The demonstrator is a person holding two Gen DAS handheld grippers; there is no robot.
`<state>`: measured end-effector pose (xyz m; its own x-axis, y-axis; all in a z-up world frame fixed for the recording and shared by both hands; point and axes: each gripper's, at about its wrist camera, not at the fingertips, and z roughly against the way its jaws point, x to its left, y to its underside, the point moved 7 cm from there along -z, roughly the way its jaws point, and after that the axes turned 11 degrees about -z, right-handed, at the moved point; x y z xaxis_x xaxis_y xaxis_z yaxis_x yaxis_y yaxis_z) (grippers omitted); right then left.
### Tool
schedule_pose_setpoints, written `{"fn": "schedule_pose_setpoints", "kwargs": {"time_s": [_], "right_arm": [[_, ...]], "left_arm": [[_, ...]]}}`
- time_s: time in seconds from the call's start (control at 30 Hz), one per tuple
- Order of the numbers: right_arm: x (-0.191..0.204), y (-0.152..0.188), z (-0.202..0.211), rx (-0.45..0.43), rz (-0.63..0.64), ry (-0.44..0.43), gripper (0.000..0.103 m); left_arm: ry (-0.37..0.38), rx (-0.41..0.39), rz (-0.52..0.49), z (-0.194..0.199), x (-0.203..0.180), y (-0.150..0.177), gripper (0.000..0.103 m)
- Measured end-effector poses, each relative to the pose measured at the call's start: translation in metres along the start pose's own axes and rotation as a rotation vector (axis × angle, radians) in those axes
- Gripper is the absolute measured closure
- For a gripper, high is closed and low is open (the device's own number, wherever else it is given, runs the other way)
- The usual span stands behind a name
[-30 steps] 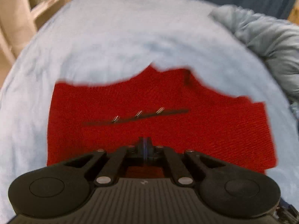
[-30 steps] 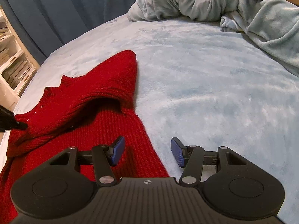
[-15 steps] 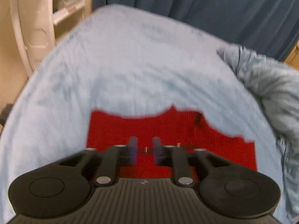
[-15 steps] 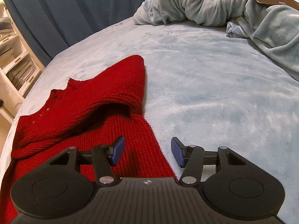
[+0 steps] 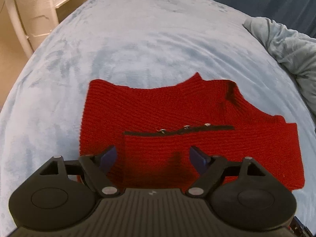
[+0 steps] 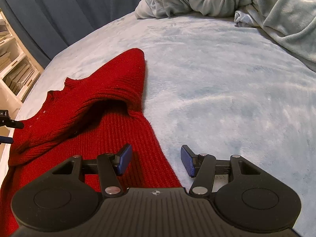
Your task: Fold small clothes
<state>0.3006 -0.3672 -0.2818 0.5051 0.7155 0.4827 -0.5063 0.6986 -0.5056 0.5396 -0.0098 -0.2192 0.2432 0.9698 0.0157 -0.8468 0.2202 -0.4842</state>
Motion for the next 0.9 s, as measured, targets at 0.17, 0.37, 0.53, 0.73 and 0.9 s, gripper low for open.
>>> {"fn": "schedule_pose_setpoints", "kwargs": {"time_s": [0.17, 0.37, 0.53, 0.73, 0.9], "right_arm": [[0.001, 0.002, -0.001, 0.001, 0.012, 0.001, 0.046], [0.001, 0.004, -0.002, 0.001, 0.025, 0.006, 0.045], [0.001, 0.004, -0.003, 0.0, 0.026, 0.008, 0.045], [0.004, 0.001, 0.0, -0.017, 0.012, 0.004, 0.046], [0.021, -0.014, 0.007, -0.066, 0.013, -0.035, 0.045]], "left_arm": [[0.016, 0.074, 0.02, -0.018, 0.005, 0.003, 0.018], [0.009, 0.098, 0.014, -0.031, -0.01, 0.007, 0.025], [-0.007, -0.039, 0.03, 0.01, -0.02, -0.01, 0.097], [0.022, -0.199, 0.039, 0.073, -0.001, -0.037, 0.097], [-0.02, -0.086, 0.033, 0.022, 0.02, -0.014, 0.067]]}}
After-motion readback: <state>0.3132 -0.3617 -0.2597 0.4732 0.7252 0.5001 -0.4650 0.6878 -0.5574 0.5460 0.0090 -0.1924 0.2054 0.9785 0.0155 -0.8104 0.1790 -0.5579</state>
